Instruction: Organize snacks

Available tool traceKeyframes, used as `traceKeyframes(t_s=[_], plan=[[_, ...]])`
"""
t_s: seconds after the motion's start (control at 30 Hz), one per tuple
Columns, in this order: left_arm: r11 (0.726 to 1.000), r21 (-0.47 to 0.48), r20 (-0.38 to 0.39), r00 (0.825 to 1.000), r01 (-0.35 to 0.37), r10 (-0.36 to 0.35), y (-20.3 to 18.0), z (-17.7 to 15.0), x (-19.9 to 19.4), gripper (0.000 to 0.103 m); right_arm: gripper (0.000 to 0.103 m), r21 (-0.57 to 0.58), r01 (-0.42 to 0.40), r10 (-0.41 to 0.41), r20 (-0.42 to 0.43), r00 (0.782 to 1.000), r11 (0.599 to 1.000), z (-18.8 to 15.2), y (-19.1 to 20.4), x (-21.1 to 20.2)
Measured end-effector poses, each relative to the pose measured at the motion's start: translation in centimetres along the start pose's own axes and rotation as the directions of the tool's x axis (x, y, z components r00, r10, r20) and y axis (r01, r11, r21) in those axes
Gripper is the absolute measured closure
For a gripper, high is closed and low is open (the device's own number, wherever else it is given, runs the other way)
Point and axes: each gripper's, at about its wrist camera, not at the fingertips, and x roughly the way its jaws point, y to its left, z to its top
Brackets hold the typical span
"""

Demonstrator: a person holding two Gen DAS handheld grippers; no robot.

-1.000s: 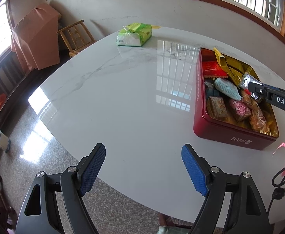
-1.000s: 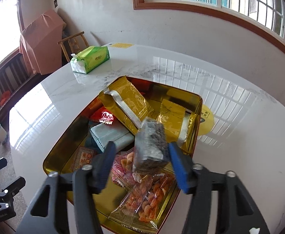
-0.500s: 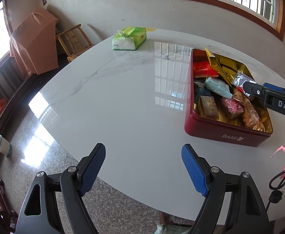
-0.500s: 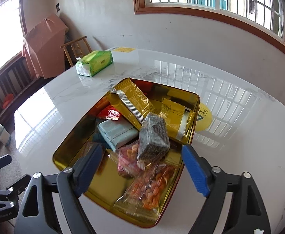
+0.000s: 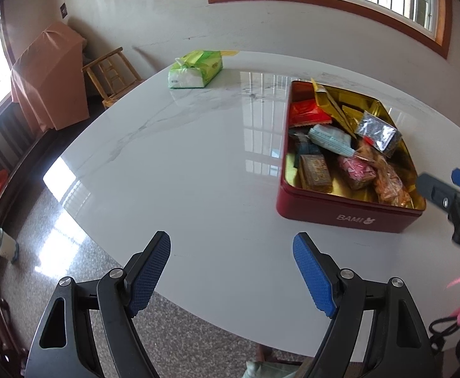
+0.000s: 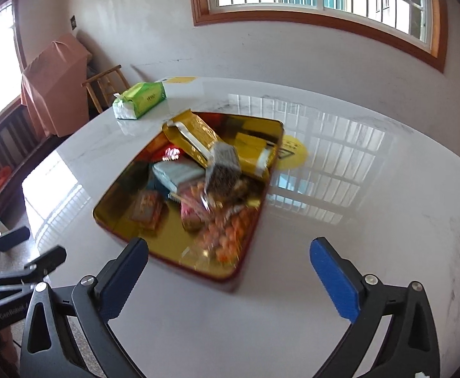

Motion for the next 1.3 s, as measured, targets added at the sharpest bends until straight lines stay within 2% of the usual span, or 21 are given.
traceKeyframes(t_s=[0.17, 0.4, 0.6, 1.3], plan=[[1.0, 0.019, 0.005, 1.0, 0.003, -0.003, -1.0, -0.2, -0.3, 0.023, 0.001, -0.015, 0.028, -0.028, -0.027, 0.999, 0.999, -1.5, 0.1, -0.8], [0.999, 0.043, 0.006, 1.0, 0.005, -0.005, -2.1, -0.3, -0.6, 0.023, 0.0, -0.014, 0.013, -0.014, -0.046, 0.999, 1.0, -2.9, 0.1, -1.0], [0.998, 0.068, 0.014, 1.0, 0.004, -0.005, -3.0, -0.1, -1.1, 0.023, 0.0, -0.043, 0.03, -0.032, -0.05, 0.998, 0.999, -3.2, 0.4, -1.0], [0.996, 0.084, 0.006, 1.0, 0.011, -0.011, -4.0, -0.1, -1.1, 0.023, 0.0, -0.048, 0.012, -0.016, -0.078, 0.997, 0.999, -3.7, 0.3, -0.5]])
